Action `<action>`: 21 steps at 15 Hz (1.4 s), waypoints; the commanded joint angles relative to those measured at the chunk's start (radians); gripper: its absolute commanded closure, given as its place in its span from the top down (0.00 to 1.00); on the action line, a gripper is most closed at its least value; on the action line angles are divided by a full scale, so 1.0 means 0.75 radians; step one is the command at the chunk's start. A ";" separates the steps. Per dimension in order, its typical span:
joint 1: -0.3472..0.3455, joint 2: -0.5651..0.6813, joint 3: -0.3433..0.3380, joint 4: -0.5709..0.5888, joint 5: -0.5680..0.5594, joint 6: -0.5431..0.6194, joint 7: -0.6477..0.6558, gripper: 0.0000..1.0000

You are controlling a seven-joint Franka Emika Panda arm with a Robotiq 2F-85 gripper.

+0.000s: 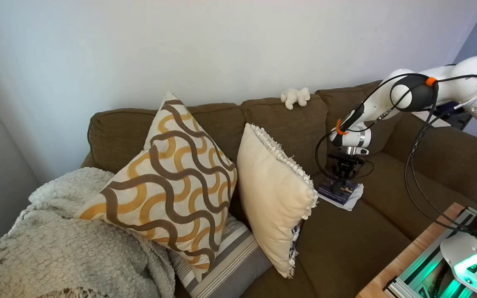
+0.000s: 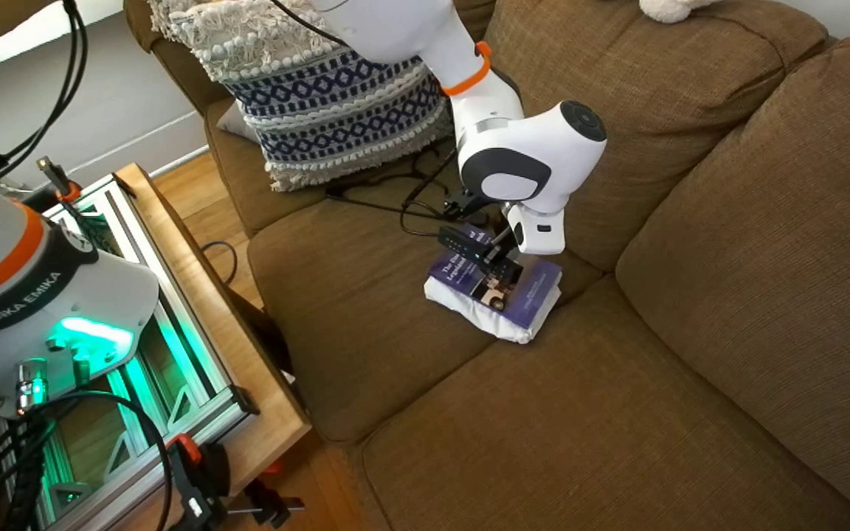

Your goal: Put the black remote on the purple book

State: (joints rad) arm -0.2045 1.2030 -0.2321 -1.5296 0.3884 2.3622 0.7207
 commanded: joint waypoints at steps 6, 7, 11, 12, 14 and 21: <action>-0.015 0.169 -0.031 0.243 -0.100 -0.127 0.110 0.06; -0.012 0.179 -0.040 0.258 -0.115 -0.153 0.120 0.06; -0.007 0.222 -0.060 0.322 -0.159 -0.207 0.164 0.51; -0.013 0.229 -0.052 0.335 -0.163 -0.208 0.156 0.52; -0.017 0.235 -0.045 0.349 -0.162 -0.196 0.164 0.66; -0.076 0.039 0.073 0.170 -0.039 -0.003 -0.063 1.00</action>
State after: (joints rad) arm -0.2073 1.3342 -0.2560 -1.3008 0.3080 2.3060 0.8030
